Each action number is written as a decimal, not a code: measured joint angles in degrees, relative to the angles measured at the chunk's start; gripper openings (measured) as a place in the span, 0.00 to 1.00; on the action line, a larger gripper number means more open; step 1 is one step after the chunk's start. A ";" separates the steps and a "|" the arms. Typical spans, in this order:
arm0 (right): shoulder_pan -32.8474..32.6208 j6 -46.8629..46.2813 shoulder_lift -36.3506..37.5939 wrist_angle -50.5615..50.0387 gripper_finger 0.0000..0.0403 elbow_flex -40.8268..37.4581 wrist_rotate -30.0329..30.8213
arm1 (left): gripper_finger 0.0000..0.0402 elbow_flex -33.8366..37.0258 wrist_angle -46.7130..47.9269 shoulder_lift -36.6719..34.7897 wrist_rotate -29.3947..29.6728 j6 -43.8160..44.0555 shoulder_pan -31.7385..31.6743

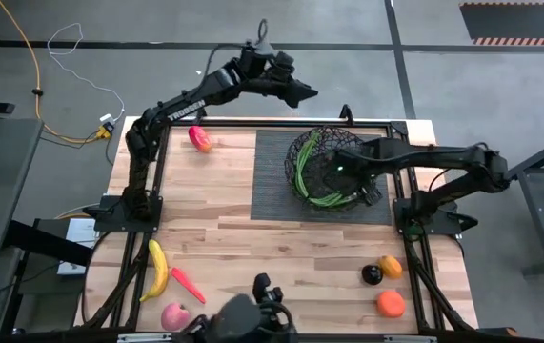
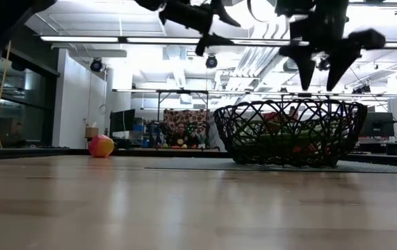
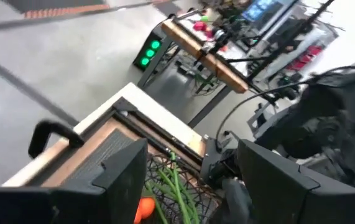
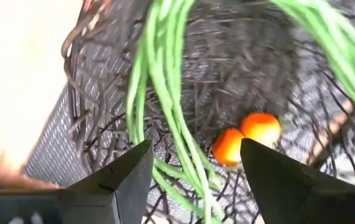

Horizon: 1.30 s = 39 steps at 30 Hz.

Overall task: Build produce basket
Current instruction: Put the mangosteen into the wire basket

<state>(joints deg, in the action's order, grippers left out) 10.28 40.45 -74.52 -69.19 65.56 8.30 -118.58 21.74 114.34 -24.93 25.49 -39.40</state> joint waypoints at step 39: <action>-1.83 -45.55 32.87 73.81 0.58 -28.15 -6.91 | 0.59 86.87 -36.32 -79.84 17.12 -3.55 19.79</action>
<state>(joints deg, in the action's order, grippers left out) 8.45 -5.10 -41.65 4.62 37.41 1.39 -31.71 -14.58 34.50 -7.81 21.94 -19.61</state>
